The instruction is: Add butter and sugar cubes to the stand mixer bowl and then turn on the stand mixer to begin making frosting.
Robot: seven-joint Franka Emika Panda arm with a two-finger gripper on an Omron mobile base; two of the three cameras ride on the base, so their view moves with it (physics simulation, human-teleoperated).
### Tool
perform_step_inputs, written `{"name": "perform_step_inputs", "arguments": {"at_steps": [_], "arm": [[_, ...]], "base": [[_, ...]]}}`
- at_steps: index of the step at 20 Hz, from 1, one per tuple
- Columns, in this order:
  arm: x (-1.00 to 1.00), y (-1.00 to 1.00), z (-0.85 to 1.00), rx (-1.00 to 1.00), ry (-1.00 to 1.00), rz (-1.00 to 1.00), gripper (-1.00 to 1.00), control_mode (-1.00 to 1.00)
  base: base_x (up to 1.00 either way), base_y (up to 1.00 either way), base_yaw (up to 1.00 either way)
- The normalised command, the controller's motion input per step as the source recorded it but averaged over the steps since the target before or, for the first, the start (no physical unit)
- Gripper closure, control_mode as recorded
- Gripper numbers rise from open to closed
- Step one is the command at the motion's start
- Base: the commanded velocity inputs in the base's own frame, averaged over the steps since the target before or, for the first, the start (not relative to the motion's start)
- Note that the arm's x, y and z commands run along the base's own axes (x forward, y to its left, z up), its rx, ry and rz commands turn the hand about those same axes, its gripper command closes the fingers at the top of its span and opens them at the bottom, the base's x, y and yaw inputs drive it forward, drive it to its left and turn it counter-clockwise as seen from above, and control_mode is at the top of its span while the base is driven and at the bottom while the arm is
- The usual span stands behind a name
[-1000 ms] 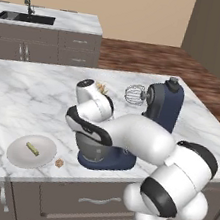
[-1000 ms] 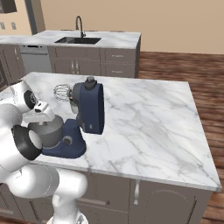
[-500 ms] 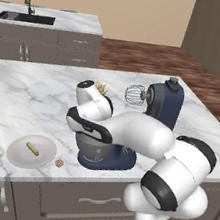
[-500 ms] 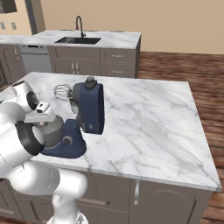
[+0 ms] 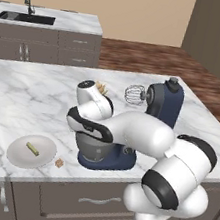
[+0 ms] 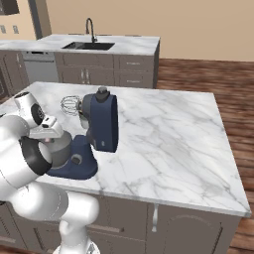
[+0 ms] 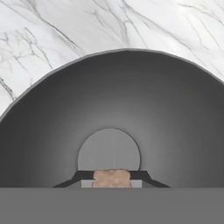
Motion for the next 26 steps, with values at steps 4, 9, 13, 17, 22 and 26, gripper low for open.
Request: {"name": "perform_step_inputs", "arguments": {"at_steps": [4, 9, 13, 17, 22, 26], "arm": [[0.0, 0.0, -0.18, 0.0, 0.0, 0.0, 1.0, -1.0], [0.0, 0.0, 0.0, 0.0, 0.0, 0.0, -1.0, -1.0], [0.0, 0.0, 0.0, 0.0, 0.0, 0.0, -1.0, -1.0], [0.0, 0.0, 0.0, 0.0, 0.0, 0.0, -1.0, -1.0], [-0.03, 0.01, 0.02, 0.0, 0.0, 0.0, -1.0, -1.0], [-0.33, 0.02, 0.6, 0.0, -0.01, 0.02, -1.0, -1.0]], "base": [[0.0, 0.0, 0.0], [0.0, 0.0, 0.0], [0.0, 0.0, 0.0], [0.0, 0.0, 0.0], [0.0, 0.0, 0.0], [0.0, 0.0, 0.0]]}}
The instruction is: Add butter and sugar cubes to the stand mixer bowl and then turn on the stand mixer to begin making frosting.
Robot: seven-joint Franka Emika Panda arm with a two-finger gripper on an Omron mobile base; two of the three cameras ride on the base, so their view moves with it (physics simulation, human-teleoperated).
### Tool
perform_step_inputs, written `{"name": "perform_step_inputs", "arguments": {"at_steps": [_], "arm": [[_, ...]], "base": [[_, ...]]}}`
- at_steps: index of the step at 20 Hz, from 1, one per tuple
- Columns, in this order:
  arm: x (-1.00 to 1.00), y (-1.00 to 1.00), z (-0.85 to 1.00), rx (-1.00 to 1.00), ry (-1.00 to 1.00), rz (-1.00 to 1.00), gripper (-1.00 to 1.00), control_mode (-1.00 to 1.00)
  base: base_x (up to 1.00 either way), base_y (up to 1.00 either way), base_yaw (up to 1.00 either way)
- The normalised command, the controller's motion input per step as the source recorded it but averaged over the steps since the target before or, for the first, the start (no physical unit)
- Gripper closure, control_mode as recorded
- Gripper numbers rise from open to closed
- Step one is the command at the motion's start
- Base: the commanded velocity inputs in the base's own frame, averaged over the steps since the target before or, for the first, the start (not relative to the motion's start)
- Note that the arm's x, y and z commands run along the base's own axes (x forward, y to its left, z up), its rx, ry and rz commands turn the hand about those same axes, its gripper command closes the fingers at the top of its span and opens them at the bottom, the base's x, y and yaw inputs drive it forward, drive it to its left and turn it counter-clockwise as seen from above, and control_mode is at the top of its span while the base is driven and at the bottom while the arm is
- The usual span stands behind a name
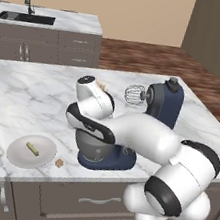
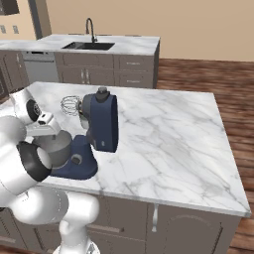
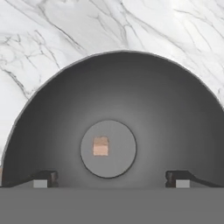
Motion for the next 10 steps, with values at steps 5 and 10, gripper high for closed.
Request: {"name": "perform_step_inputs", "arguments": {"at_steps": [5, 10], "arm": [[-0.44, 0.13, 0.72, 0.0, -0.03, 0.02, -1.0, -1.0], [-0.83, 0.49, 0.11, 0.0, 0.09, 0.0, -1.0, -1.0]], "base": [[0.0, 0.0, 0.0], [0.0, 0.0, 0.0]]}}
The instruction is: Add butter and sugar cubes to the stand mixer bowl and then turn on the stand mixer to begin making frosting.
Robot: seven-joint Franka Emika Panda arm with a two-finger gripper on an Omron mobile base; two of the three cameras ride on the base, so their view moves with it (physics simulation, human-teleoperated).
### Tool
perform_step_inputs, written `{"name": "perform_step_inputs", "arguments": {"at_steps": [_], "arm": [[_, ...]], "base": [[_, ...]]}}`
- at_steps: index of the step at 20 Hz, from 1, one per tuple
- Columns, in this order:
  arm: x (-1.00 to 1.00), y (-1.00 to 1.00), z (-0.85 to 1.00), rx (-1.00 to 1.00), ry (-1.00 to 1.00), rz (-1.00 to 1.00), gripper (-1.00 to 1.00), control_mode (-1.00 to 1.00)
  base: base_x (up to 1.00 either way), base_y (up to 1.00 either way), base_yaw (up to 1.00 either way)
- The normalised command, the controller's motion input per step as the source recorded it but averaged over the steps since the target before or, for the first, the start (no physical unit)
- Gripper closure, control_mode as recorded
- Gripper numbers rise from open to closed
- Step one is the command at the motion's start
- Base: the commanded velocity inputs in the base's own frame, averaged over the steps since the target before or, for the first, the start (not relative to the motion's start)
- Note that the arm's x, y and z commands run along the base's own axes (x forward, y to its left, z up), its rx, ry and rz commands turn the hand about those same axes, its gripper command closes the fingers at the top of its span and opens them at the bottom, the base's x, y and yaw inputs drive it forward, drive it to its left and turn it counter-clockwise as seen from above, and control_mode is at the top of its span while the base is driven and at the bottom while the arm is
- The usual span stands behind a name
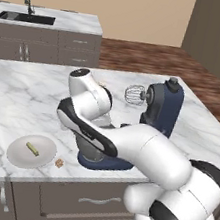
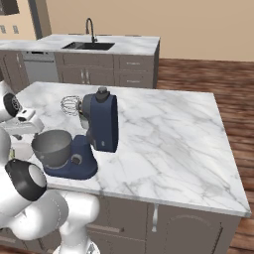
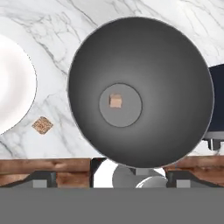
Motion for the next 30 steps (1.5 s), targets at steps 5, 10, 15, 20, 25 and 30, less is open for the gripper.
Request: {"name": "perform_step_inputs", "arguments": {"at_steps": [5, 10, 15, 20, 25, 30], "arm": [[-0.85, 0.3, 0.04, 0.08, 0.04, 0.0, -1.0, -1.0], [-0.33, 0.09, 0.0, 0.11, 0.03, -0.08, -1.0, -1.0], [0.03, -0.01, -0.53, 0.08, 0.0, -0.04, -1.0, -1.0], [-0.02, 0.18, -0.5, 0.0, -0.06, 0.17, -1.0, -1.0], [0.04, 0.33, -0.15, 0.0, 0.02, 0.34, -1.0, -1.0], [0.09, 0.25, -0.33, -0.01, 0.02, 0.28, -1.0, -1.0]], "base": [[0.0, 0.0, 0.0], [0.0, 0.0, 0.0], [0.0, 0.0, 0.0], [0.0, 0.0, 0.0], [0.0, 0.0, 0.0], [0.0, 0.0, 0.0]]}}
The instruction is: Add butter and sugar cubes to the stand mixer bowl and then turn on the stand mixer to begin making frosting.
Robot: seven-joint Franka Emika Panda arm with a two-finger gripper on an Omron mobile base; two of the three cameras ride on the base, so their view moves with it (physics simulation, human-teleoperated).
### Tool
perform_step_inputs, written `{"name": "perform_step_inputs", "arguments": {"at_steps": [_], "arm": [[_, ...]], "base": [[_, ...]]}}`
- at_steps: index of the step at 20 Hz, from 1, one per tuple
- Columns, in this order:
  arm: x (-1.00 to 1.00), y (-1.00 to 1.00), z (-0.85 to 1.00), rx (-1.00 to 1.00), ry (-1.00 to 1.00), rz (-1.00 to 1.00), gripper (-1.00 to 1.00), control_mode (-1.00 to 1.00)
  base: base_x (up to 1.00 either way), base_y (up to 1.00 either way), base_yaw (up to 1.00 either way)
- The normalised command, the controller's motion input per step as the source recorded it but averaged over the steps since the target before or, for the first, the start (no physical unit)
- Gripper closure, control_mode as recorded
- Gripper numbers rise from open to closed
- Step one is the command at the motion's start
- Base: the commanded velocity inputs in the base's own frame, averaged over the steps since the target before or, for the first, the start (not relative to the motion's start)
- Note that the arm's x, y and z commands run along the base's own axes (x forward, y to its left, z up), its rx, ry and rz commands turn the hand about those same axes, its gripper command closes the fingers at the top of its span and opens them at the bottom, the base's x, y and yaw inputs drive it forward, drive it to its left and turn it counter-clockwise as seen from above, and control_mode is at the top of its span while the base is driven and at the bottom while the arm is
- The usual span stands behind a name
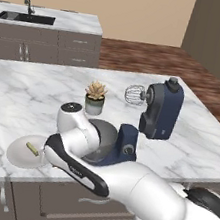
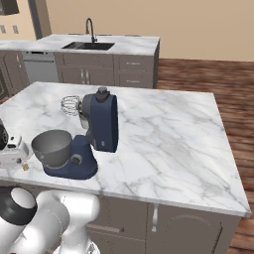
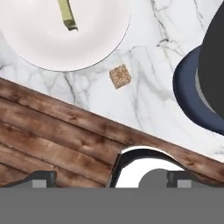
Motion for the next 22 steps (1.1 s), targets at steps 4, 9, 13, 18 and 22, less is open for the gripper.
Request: {"name": "perform_step_inputs", "arguments": {"at_steps": [4, 9, 13, 18, 22], "arm": [[0.03, 0.15, -0.54, -0.04, -0.01, 0.15, -1.0, -1.0], [0.19, 0.01, -0.36, -0.03, -0.02, -0.01, -1.0, -1.0], [0.33, -0.03, -0.15, 0.01, -0.01, -0.2, -1.0, -1.0], [0.46, 0.0, -0.3, 0.04, -0.05, -0.07, -1.0, -1.0], [0.63, 0.01, -0.32, 0.05, -0.01, 0.04, -1.0, -1.0]], "base": [[0.0, 0.0, 0.0], [0.0, 0.0, 0.0], [0.0, 0.0, 0.0], [0.0, 0.0, 0.0], [0.0, 0.0, 0.0]]}}
